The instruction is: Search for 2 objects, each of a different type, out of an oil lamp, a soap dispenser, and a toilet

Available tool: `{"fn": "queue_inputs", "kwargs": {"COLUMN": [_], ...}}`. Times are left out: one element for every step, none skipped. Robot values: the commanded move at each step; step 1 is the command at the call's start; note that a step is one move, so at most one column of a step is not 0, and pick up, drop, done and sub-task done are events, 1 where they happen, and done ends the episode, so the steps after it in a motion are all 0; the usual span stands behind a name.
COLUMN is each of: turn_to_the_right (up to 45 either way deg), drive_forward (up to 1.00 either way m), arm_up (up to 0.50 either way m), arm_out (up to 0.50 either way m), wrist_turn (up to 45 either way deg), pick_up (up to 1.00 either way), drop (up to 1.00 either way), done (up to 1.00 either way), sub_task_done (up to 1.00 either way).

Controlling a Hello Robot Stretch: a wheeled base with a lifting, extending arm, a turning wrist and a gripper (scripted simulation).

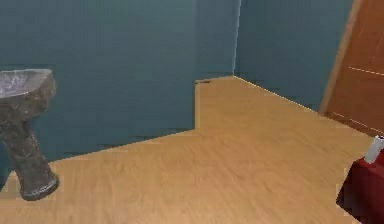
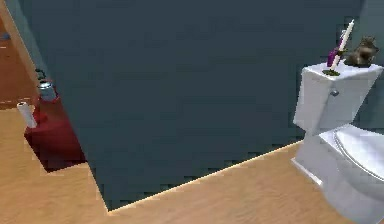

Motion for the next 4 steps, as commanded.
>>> {"fn": "queue_inputs", "kwargs": {"turn_to_the_right": [0.0,45.0,24.0,0.0], "drive_forward": [0.20,0.00,0.00,0.35], "arm_up": [0.00,0.00,0.00,0.00], "arm_out": [0.00,0.00,0.00,0.00], "wrist_turn": [0.0,0.0,0.0,0.0], "pick_up": [0.00,0.00,0.00,0.00], "drop": [0.00,0.00,0.00,0.00], "done": [0.00,0.00,0.00,0.00], "sub_task_done": [0.00,0.00,0.00,0.00]}}
